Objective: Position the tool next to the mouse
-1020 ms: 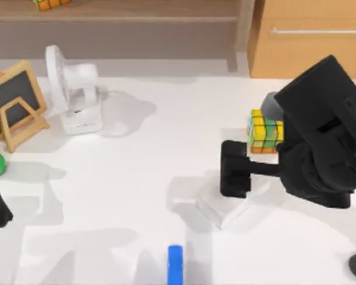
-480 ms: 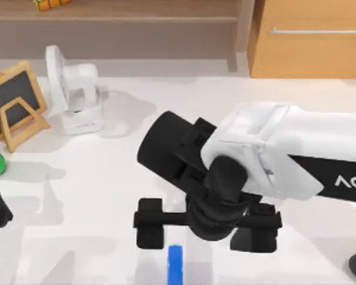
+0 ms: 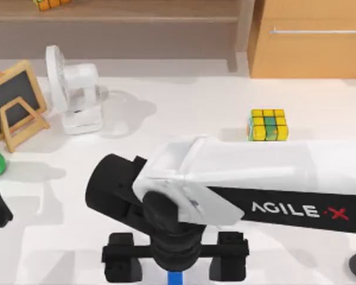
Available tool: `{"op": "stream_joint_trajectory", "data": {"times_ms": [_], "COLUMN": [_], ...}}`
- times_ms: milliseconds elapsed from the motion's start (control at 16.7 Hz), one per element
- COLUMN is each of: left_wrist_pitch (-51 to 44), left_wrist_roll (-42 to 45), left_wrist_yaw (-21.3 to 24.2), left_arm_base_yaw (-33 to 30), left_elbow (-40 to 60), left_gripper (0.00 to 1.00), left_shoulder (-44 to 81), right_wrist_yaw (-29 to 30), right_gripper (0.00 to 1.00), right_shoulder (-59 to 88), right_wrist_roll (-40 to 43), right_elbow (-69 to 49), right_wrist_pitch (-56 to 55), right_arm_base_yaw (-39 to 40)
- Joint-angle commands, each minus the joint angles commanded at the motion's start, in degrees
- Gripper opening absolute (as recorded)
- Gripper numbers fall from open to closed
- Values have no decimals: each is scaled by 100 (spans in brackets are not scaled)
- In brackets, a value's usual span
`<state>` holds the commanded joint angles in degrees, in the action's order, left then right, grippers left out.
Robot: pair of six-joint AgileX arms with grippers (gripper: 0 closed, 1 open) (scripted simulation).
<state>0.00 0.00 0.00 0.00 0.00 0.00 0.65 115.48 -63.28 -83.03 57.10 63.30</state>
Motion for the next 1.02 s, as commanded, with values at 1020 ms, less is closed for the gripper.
{"op": "stream_joint_trajectory", "data": {"times_ms": [1020], "left_wrist_pitch": [0], "left_wrist_roll": [0], "left_wrist_yaw": [0], "left_arm_base_yaw": [0], "left_elbow": [0], "left_gripper": [100], "left_shoulder": [0], "right_wrist_yaw": [3], "right_gripper": [92], "right_shoulder": [446], "right_wrist_roll": [-4], "right_elbow": [555], "right_wrist_pitch": [-1001], "right_arm_base_yaw": [-2]}}
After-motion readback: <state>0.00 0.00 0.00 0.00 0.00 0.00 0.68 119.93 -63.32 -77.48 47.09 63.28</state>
